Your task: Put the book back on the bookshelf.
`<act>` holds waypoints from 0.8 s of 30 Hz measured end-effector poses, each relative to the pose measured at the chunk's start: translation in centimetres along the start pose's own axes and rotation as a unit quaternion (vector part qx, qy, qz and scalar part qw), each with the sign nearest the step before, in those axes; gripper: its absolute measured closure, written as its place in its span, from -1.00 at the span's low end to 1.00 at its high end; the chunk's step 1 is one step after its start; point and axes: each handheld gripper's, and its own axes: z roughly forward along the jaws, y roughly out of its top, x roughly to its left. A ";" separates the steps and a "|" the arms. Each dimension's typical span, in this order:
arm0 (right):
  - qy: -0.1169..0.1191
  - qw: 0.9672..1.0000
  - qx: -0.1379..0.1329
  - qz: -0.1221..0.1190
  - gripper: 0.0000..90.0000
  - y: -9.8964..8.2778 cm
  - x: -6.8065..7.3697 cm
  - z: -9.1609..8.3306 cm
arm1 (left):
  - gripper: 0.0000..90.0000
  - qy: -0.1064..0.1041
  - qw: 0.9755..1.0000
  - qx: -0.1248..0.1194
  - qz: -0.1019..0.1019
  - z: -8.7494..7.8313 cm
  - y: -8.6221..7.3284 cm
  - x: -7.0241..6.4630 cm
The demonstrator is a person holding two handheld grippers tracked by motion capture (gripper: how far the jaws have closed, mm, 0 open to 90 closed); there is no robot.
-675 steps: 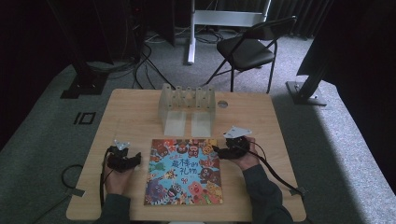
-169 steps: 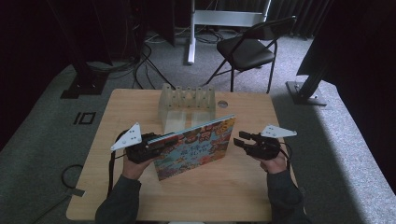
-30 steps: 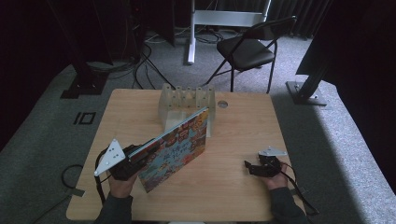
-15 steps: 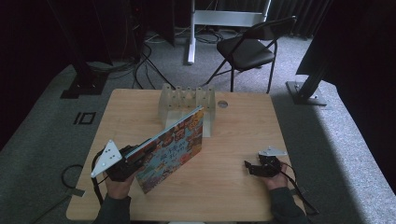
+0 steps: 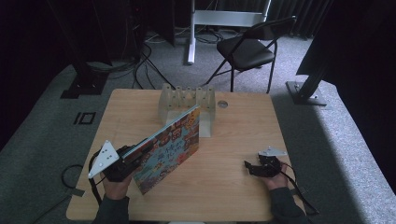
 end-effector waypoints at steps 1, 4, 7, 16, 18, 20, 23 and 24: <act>0.000 1.000 0.000 0.000 -0.48 0.0 0.0 0.0 | 0.79 0.001 1.000 0.000 0.000 0.0 0.0 0.0; 0.000 1.000 0.000 0.000 -0.48 0.0 0.0 0.0 | 0.79 0.003 1.000 0.001 -0.003 0.0 0.1 0.1; 0.000 1.000 0.000 0.000 -0.48 0.0 0.0 0.0 | 0.79 0.004 1.000 0.001 -0.002 0.0 0.2 0.1; 0.000 1.000 0.000 0.000 -0.48 0.0 0.0 0.0 | 0.79 0.008 1.000 0.000 -0.005 -0.2 0.4 0.1; 0.000 1.000 0.000 0.000 -0.48 0.0 0.0 0.0 | 0.79 0.013 1.000 0.000 -0.007 -0.2 0.4 0.2; 0.000 1.000 0.000 0.000 -0.48 0.0 0.0 0.0 | 0.79 0.016 1.000 0.000 -0.006 -0.3 0.4 0.2; 0.000 1.000 0.000 0.000 -0.48 0.0 0.0 0.0 | 0.79 0.020 1.000 -0.001 -0.007 -0.4 0.4 0.3; 0.000 1.000 0.000 0.000 -0.48 0.0 0.0 0.0 | 0.79 0.022 1.000 0.000 -0.006 -0.5 0.4 0.3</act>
